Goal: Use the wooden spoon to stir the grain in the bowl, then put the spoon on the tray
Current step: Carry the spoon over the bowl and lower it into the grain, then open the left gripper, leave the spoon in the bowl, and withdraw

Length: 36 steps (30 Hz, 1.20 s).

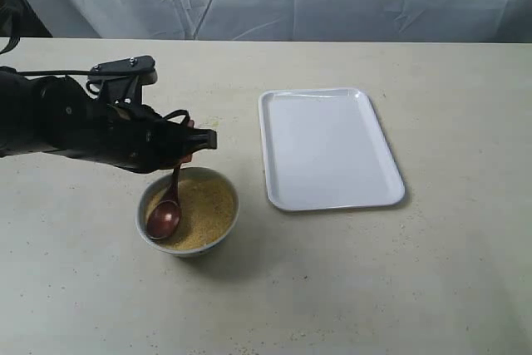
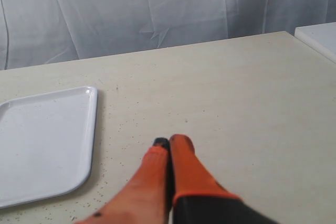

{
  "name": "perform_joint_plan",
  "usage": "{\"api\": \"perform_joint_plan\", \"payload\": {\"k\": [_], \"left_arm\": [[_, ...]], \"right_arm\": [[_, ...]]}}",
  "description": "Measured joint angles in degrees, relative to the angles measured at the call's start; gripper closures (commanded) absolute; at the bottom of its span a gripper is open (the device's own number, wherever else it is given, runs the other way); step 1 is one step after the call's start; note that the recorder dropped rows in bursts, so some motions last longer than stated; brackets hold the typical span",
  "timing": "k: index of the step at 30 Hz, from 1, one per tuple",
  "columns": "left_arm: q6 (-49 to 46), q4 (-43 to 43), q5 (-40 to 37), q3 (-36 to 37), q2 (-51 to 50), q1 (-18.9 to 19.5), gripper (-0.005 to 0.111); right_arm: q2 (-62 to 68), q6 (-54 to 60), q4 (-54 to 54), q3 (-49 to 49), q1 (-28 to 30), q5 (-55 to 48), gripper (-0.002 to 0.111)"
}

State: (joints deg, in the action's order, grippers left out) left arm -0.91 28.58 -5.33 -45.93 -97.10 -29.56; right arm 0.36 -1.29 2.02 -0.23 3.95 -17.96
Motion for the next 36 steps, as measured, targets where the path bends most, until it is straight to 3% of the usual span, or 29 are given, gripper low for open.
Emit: {"api": "perform_joint_plan", "payload": {"k": [8, 17, 19, 21, 22, 27, 29, 32, 34, 36], "left_arm": [[0.5, 0.0, 0.1, 0.0, 0.0, 0.0, 0.070], [0.9, -2.2, -0.7, 0.0, 0.8, 0.0, 0.067], [0.9, -6.1, -2.2, 0.0, 3.6, 0.0, 0.071], [0.9, -10.8, -2.9, 0.0, 8.0, 0.0, 0.087], [0.9, -12.6, -3.1, -0.1, 9.5, 0.0, 0.103], [-3.6, -27.2, -7.9, -8.8, 12.6, 0.0, 0.106], [-8.8, -27.0, -13.0, -13.7, 9.6, 0.0, 0.106], [-27.0, -17.2, -25.4, -24.7, -0.7, 0.0, 0.106], [-37.1, -11.4, -30.6, -29.0, -6.7, 0.0, 0.106], [-41.3, -10.4, -33.6, -31.4, -10.5, 0.0, 0.106]], "right_arm": [[0.0, 0.0, 0.0, 0.0, 0.0, 0.0, 0.109], [0.0, 0.0, 0.0, 0.0, 0.0, 0.0, 0.109], [0.0, 0.0, 0.0, 0.0, 0.0, 0.0, 0.109], [0.0, 0.0, 0.0, 0.0, 0.0, 0.0, 0.109], [0.0, 0.0, 0.0, 0.0, 0.0, 0.0, 0.109], [0.0, 0.0, 0.0, 0.0, 0.0, 0.0, 0.109], [0.0, 0.0, 0.0, 0.0, 0.0, 0.0, 0.109], [0.0, 0.0, 0.0, 0.0, 0.0, 0.0, 0.109], [0.0, 0.0, 0.0, 0.0, 0.0, 0.0, 0.109], [0.0, 0.0, 0.0, 0.0, 0.0, 0.0, 0.109]]}}
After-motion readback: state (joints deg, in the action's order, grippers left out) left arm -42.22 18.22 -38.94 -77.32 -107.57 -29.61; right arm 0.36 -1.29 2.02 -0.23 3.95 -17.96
